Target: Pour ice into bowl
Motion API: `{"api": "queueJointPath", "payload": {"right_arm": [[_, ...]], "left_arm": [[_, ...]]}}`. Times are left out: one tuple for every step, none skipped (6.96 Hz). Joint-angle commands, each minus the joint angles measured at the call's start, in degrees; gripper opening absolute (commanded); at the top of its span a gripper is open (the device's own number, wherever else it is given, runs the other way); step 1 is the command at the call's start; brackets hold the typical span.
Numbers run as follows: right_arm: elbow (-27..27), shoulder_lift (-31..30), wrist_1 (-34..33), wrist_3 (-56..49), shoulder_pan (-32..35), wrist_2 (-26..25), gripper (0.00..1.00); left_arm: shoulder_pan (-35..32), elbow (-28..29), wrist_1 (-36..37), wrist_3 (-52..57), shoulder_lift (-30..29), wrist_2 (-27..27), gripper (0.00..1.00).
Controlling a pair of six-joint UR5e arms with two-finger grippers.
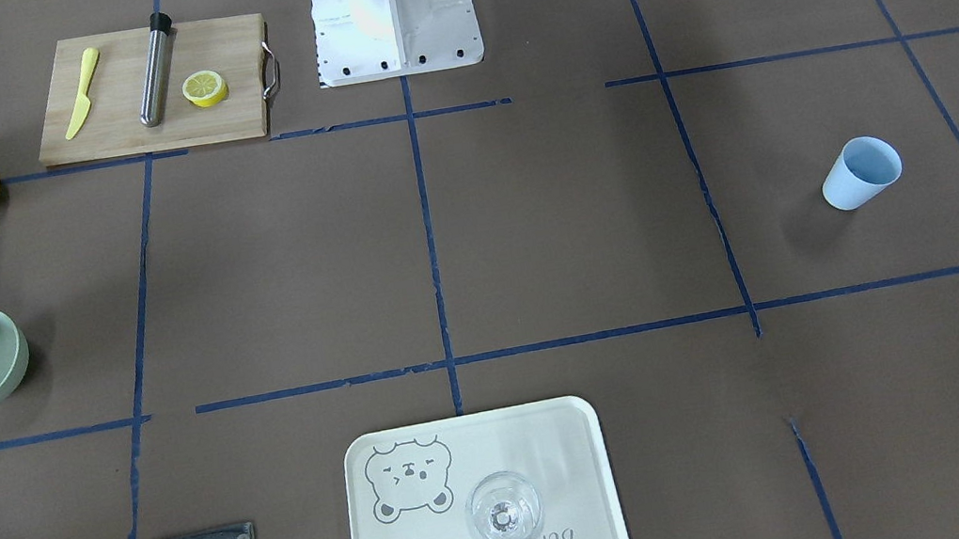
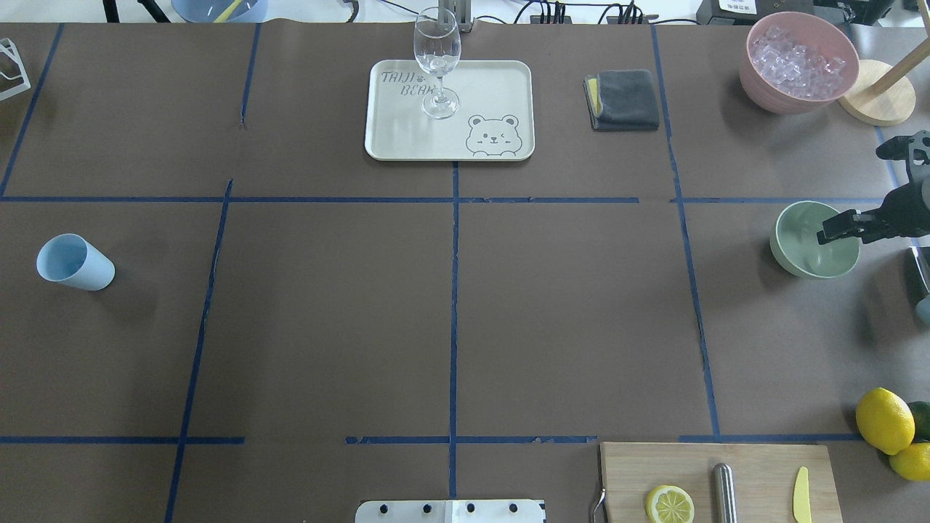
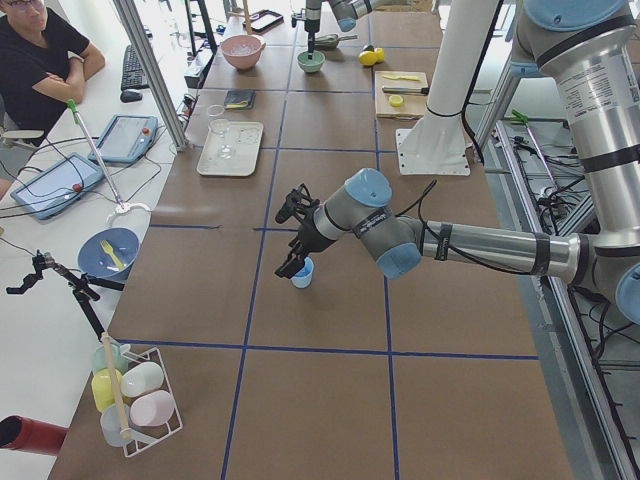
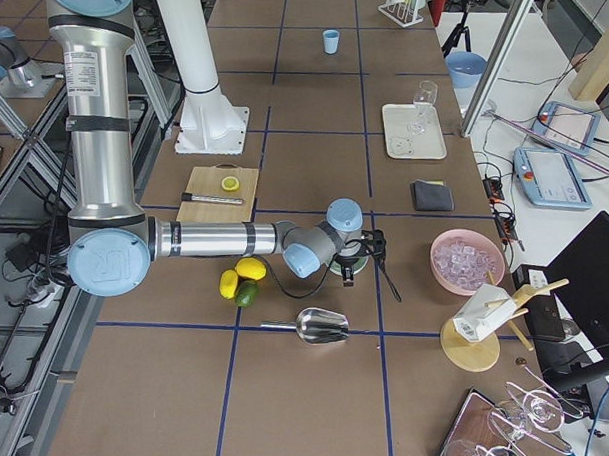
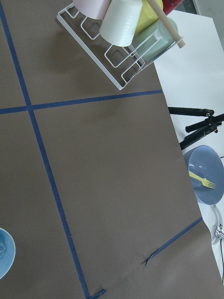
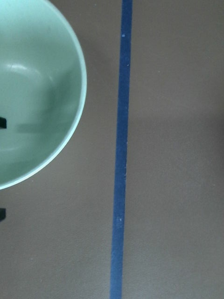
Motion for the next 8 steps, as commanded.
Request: {"api": "queueJointPath", "payload": {"right_arm": [[-0.22, -0.02, -0.02, -0.31, -0.63, 0.12, 0.0], [0.13, 0.16, -0.03, 0.04, -0.72, 0.46, 0.0], [1.53, 0.77, -0.63, 0.48, -0.72, 2.64, 0.0], [1.97, 2.43, -1.08, 0.83, -0.03, 6.58, 0.0], [2.76, 4.01, -1.08, 5.01, 0.41, 8.97, 0.0], [4.68, 6.2, -1.08, 12.71, 0.42, 10.56, 0.0], [7.14, 7.44, -1.17, 19.4, -0.45, 10.57, 0.0], [8.64, 11.2, -3.26, 24.95, -2.72, 10.49, 0.0]], "left_arm": [[0.09, -0.14, 0.0, 0.0, -0.07, 0.04, 1.0], [0.01, -0.23, 0.0, 0.0, -0.07, 0.04, 1.0], [0.01, -0.4, 0.0, 0.0, -0.07, 0.04, 1.0], [0.09, -0.58, 0.0, 0.0, 0.02, 0.13, 1.0], [0.18, -0.58, -0.27, 0.0, 0.19, 0.39, 1.0], [1.75, -0.49, -6.01, 0.0, 3.85, 4.75, 1.0], [2.63, -0.49, -9.81, -1.57, 6.15, 5.31, 1.0], [5.08, -0.49, -12.46, -7.41, 7.13, 5.49, 1.0]]}}
